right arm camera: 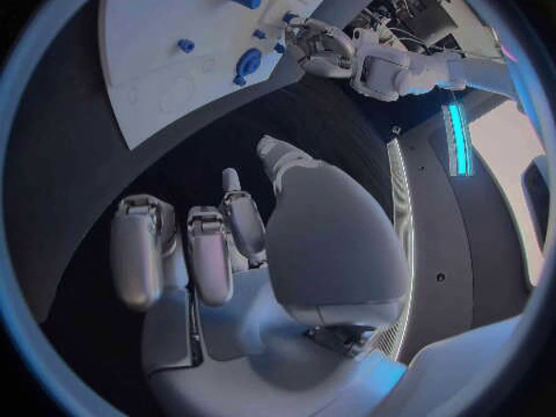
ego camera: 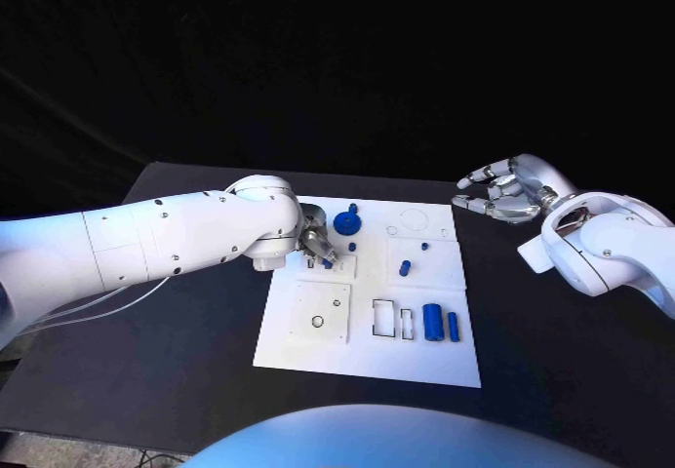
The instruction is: Assemble the parts on the task board
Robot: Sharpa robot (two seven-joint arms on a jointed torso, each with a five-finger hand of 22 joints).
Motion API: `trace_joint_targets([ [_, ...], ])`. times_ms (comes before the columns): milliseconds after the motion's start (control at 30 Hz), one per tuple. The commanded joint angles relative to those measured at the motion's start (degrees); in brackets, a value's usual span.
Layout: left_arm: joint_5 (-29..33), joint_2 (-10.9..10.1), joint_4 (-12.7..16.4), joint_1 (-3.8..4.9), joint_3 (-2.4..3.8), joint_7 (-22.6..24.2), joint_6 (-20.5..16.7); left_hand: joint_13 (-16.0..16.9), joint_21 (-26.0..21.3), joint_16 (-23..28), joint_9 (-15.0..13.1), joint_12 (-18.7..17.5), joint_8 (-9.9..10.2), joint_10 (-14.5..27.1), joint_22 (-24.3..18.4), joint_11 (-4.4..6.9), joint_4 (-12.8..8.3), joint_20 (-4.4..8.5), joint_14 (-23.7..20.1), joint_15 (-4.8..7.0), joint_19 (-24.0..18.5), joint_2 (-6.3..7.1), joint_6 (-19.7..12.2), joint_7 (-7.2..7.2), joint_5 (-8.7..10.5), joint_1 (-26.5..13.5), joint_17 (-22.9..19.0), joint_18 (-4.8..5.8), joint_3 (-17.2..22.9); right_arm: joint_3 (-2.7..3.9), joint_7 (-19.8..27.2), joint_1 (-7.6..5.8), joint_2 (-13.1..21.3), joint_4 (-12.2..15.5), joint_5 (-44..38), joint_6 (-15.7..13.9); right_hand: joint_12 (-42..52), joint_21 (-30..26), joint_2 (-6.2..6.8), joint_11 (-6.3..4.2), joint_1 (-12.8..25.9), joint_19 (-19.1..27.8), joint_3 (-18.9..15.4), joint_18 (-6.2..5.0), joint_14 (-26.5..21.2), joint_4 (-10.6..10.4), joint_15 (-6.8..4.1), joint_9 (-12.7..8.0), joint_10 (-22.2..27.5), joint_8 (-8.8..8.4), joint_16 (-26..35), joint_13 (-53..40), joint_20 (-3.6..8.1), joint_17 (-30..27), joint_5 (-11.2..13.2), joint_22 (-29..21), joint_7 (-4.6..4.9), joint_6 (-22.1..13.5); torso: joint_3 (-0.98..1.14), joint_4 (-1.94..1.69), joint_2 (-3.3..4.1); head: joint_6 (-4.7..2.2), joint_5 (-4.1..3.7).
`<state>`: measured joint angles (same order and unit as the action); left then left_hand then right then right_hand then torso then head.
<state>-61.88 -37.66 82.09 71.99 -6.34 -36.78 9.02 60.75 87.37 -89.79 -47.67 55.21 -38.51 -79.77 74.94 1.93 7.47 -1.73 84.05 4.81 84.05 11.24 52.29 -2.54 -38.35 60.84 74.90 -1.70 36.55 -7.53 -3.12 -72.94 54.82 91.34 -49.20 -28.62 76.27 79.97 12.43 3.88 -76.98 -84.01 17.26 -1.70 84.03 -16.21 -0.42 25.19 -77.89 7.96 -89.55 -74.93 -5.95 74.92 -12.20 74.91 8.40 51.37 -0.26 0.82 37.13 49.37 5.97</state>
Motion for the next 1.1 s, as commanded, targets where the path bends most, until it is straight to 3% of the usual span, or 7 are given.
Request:
trace_joint_targets([
  [33,-0.5,0.1,0.2,-0.2,-0.12,-0.5,2.3,-0.1,0.3,-0.2,-0.1,0.0,-0.4,-0.4,12.8,-0.08,-9.9,0.23,5.9,0.3,3.7,-0.73,0.5,0.35,-0.11,0.2,15.1,0.89,9.5,0.0,0.3,0.07,0.0,0.0,-0.1,0.6,0.0,-0.2,0.22,-0.17,0.6,0.0,0.4,-0.8,5.5,-0.1,0.25,0.0,0.2,0.3,0.2,-0.7,-0.13,13.6,-0.2,11.0,-0.08,0.4,0.0,0.03,0.0,0.08,0.02],
  [867,-0.8,0.4,-0.1,-0.21,-0.12,-0.7,2.3,-0.3,0.4,-0.2,-0.5,-0.2,-0.8,-0.6,12.9,-0.03,-10.3,0.35,5.9,0.41,3.8,-0.93,0.6,0.4,-0.34,0.1,15.1,0.91,10.1,0.0,0.3,0.12,-0.1,-0.1,-0.1,0.6,0.0,-0.2,0.22,-0.17,0.6,0.0,0.4,-0.8,5.5,-0.1,0.25,0.0,0.2,0.3,0.2,-0.7,-0.13,13.6,-0.2,11.0,-0.08,0.4,0.03,0.04,0.08,0.17,-0.01],
  [1100,0.2,0.7,-0.6,-0.2,-0.12,-1.4,4.3,-0.7,0.4,-0.2,-1.3,-0.5,-1.4,-1.0,12.9,0.03,-9.9,0.42,5.9,0.48,3.8,-1.16,0.6,0.58,2.33,-1.5,15.1,0.9,10.2,0.0,0.3,0.12,-0.1,-0.1,-0.1,0.7,-0.1,-0.3,0.26,-0.19,0.7,0.0,0.5,-0.83,5.5,0.0,0.23,0.1,0.2,0.35,0.2,-0.6,-0.1,13.4,-0.3,11.0,-0.1,0.4,0.04,0.05,0.03,0.44,-0.08],
])
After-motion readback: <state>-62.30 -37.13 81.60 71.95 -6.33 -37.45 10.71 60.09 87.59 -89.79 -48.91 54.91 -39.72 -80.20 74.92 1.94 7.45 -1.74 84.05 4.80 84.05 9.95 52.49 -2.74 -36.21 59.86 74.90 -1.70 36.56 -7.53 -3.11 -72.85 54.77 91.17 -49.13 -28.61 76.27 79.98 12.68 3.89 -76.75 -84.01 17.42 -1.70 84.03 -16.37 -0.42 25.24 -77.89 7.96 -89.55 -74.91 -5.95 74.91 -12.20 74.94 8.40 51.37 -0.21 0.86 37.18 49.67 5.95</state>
